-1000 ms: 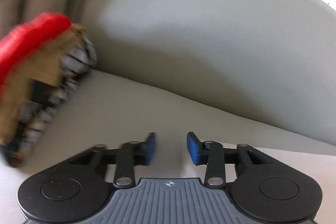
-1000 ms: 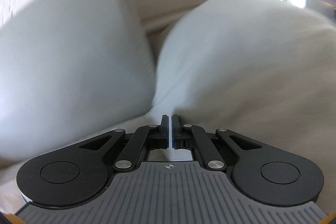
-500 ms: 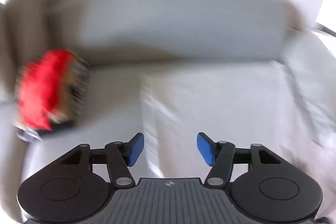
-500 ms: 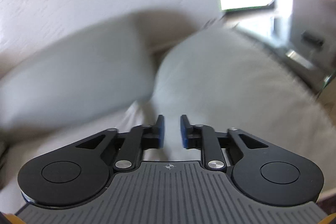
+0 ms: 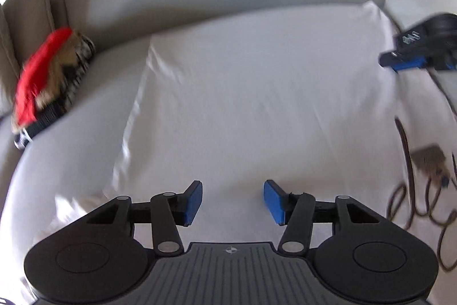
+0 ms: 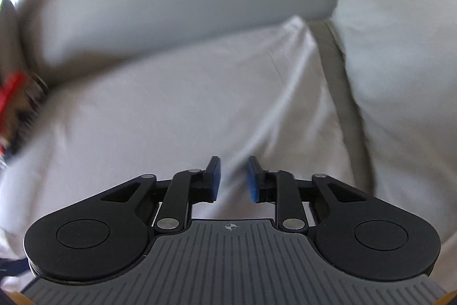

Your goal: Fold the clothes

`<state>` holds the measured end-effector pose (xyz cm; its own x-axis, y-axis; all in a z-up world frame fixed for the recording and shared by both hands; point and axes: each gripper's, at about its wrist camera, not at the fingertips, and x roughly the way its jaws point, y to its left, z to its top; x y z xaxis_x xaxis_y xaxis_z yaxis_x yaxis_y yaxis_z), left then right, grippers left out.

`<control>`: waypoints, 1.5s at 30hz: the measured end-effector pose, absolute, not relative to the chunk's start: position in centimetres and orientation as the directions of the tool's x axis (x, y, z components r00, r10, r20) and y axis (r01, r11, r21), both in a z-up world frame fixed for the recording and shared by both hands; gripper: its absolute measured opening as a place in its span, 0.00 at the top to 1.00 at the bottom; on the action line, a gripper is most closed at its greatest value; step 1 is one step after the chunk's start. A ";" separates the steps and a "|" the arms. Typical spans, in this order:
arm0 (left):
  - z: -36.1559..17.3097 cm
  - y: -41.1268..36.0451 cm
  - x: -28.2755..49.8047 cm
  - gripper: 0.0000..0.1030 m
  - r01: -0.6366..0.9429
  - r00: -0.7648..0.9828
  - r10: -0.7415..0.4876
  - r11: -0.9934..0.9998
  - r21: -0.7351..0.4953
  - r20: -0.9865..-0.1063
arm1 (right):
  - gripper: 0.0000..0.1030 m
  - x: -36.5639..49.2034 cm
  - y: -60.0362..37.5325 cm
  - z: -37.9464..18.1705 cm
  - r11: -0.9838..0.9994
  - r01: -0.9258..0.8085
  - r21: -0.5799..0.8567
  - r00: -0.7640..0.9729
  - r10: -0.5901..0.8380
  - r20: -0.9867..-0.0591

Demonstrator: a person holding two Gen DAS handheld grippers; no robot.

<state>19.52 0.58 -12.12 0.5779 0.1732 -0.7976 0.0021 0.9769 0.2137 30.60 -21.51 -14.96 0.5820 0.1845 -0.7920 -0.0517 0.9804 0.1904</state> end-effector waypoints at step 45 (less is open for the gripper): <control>-2.7 2.0 4.8 0.38 0.004 0.609 0.168 0.977 0.214 -0.775 | 0.50 0.7 -26.6 4.5 0.982 0.044 0.185 0.778 0.083 -0.623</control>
